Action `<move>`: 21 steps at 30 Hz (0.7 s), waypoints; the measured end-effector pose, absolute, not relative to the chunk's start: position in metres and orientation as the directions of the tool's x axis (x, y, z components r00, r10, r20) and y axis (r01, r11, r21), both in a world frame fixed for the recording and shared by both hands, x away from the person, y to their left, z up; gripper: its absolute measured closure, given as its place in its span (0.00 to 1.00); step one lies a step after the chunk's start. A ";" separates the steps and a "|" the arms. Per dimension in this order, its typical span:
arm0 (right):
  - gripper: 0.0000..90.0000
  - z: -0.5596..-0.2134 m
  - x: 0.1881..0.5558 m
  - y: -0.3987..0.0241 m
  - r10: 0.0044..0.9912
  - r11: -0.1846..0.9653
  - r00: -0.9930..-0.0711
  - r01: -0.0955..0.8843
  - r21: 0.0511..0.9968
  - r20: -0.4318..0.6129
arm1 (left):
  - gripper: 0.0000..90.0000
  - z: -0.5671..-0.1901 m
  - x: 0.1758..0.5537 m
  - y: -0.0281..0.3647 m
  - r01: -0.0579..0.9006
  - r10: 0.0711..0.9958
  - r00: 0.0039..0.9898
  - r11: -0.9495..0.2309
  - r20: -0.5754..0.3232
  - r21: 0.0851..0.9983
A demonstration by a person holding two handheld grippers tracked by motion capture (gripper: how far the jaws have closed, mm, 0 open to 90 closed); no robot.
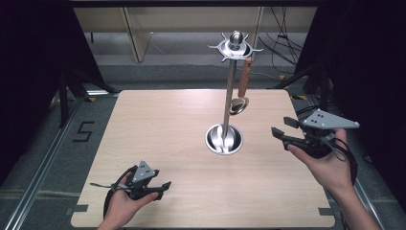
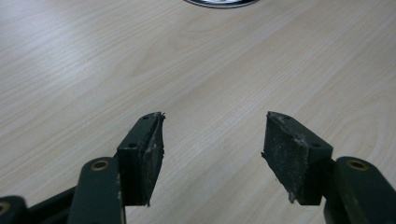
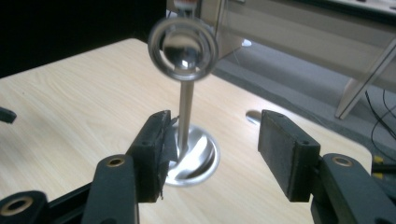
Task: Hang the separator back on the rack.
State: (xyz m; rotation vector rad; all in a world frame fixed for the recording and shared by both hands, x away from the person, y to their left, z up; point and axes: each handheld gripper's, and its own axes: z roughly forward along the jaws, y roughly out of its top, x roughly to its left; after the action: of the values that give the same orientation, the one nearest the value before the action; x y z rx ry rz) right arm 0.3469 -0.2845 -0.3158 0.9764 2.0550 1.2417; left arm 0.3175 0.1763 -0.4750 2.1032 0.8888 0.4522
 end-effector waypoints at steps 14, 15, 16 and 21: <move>0.48 -0.359 0.325 -0.322 0.839 0.287 -0.543 0.375 0.881 -0.041 | 0.41 -0.477 0.318 0.176 0.448 0.728 0.686 -0.439 0.015 0.779; 0.48 -0.363 0.323 -0.325 0.841 0.289 -0.540 0.386 0.876 -0.040 | 0.41 -0.477 0.317 0.175 0.458 0.731 0.683 -0.433 0.004 0.776; 0.48 -0.366 0.321 -0.327 0.843 0.288 -0.536 0.401 0.870 -0.032 | 0.41 -0.477 0.317 0.175 0.459 0.731 0.682 -0.432 0.003 0.777; 0.48 -0.389 0.314 -0.339 0.857 0.276 -0.515 0.449 0.850 -0.007 | 0.41 -0.478 0.317 0.174 0.463 0.735 0.678 -0.423 -0.004 0.779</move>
State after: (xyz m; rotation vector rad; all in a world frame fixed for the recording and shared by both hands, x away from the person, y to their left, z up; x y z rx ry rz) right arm 0.3141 -0.3392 -0.3886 1.1723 2.0812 1.1538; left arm 0.3168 0.1741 -0.4777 2.0929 0.9198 0.4351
